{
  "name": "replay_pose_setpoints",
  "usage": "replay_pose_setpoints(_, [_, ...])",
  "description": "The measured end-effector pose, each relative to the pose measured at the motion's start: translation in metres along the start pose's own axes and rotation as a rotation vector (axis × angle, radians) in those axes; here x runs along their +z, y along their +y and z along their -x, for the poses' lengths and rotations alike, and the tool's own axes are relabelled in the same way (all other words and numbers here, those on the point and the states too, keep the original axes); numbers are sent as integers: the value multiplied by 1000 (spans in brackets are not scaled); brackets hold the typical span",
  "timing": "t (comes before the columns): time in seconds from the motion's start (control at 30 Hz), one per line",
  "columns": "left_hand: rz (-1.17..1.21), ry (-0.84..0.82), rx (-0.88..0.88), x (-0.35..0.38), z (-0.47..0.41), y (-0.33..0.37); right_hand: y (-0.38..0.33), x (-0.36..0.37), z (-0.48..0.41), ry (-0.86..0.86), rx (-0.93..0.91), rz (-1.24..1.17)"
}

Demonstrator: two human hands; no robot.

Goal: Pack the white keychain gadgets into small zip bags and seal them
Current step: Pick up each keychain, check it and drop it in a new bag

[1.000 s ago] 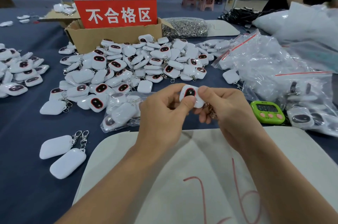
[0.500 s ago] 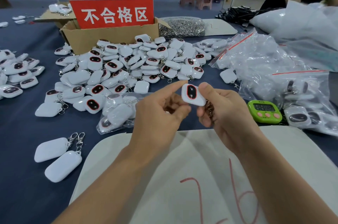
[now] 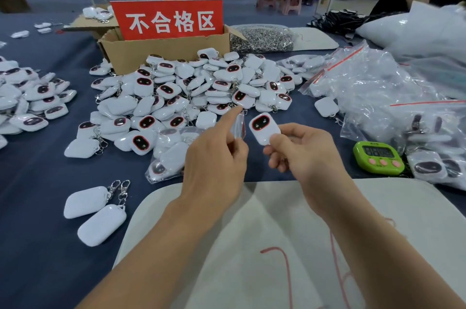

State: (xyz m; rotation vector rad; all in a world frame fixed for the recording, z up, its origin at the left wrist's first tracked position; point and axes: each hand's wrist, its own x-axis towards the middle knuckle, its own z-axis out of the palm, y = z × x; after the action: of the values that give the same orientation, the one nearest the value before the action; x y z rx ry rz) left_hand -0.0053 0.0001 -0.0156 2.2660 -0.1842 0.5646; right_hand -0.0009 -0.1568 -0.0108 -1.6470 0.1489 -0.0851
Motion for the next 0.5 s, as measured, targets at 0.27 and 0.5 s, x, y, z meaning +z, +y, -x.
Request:
replay_pose_setpoints(0.27, [44, 1, 207, -5, 3, 3, 4, 27, 5, -104, -237, 213])
replay_pose_setpoints(0.5, [81, 58, 287, -7, 2, 5, -4, 22, 4, -445, -312, 312])
